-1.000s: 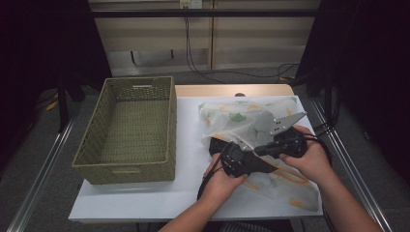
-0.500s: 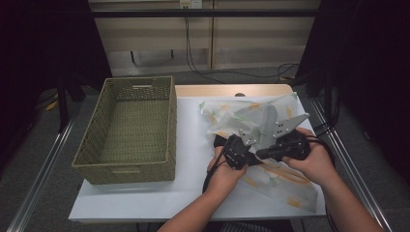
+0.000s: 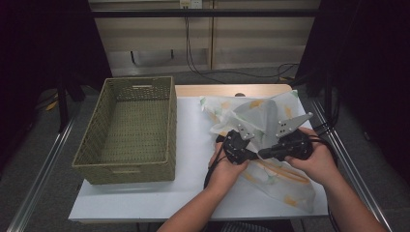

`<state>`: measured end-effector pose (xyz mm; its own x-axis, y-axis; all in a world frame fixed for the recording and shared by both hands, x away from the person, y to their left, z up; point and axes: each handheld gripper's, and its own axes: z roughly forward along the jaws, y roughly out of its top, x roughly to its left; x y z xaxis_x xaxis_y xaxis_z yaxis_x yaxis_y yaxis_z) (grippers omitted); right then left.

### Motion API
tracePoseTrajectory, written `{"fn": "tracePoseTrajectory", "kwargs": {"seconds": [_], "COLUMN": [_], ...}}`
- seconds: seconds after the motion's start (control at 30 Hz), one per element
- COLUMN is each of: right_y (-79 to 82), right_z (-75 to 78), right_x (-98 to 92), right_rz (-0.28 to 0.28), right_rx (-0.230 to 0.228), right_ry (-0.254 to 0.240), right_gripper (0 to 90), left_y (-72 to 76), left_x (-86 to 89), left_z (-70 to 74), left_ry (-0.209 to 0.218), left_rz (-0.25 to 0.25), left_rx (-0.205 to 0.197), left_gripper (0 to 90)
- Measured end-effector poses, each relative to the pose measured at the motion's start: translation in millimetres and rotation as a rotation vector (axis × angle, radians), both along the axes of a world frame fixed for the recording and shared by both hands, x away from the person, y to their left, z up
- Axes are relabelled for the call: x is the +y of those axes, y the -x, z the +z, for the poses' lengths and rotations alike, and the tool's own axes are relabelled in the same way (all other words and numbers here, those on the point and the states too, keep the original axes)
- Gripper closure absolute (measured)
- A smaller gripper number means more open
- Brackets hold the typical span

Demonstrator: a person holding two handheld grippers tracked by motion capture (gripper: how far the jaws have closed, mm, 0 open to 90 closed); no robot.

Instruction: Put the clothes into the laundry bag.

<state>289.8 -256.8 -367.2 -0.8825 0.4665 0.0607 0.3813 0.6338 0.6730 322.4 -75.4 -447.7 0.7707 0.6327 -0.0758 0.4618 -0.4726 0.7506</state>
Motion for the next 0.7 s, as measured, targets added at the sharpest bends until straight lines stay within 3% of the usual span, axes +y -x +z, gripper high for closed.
{"fn": "tracePoseTrajectory", "kwargs": {"seconds": [0.2, 0.3, 0.33, 0.4, 0.53, 0.67, 0.7], "right_y": [0.3, 0.4, 0.7, 1.0, 1.1, 1.3, 1.6], "right_z": [-0.9, -0.7, -0.2, 0.9, 1.5, 0.1, -0.2], "right_x": [0.3, -0.1, -0.4, -1.3, -2.6, -3.2, -3.1], "right_rz": [-0.003, -0.002, -0.003, -0.009, -0.013, -0.010, -0.014], "right_rx": [0.000, -0.004, -0.001, -0.005, -0.007, -0.012, -0.010], "right_ry": [0.004, 0.001, 0.000, 0.005, -0.003, 0.002, 0.002], "right_gripper": [90.0, 90.0, 90.0, 90.0, 90.0, 90.0, 90.0], "left_y": [19.8, 27.6, 28.3, 31.4, 34.1, 32.1, 30.2], "left_x": [22.7, 38.2, 44.9, 55.3, 75.1, 88.3, 89.6], "left_z": [11.4, 17.6, 19.2, 19.8, 16.5, 11.8, 9.9], "left_ry": [-0.061, -0.050, -0.064, -0.065, -0.111, -0.122, -0.095], "left_rz": [-0.064, -0.063, -0.077, -0.054, -0.039, -0.006, 0.007], "left_rx": [0.030, 0.053, 0.061, 0.060, 0.078, 0.098, 0.104], "left_gripper": [49.4, 48.3, 48.3, 48.6, 52.0, 51.1, 50.4]}}
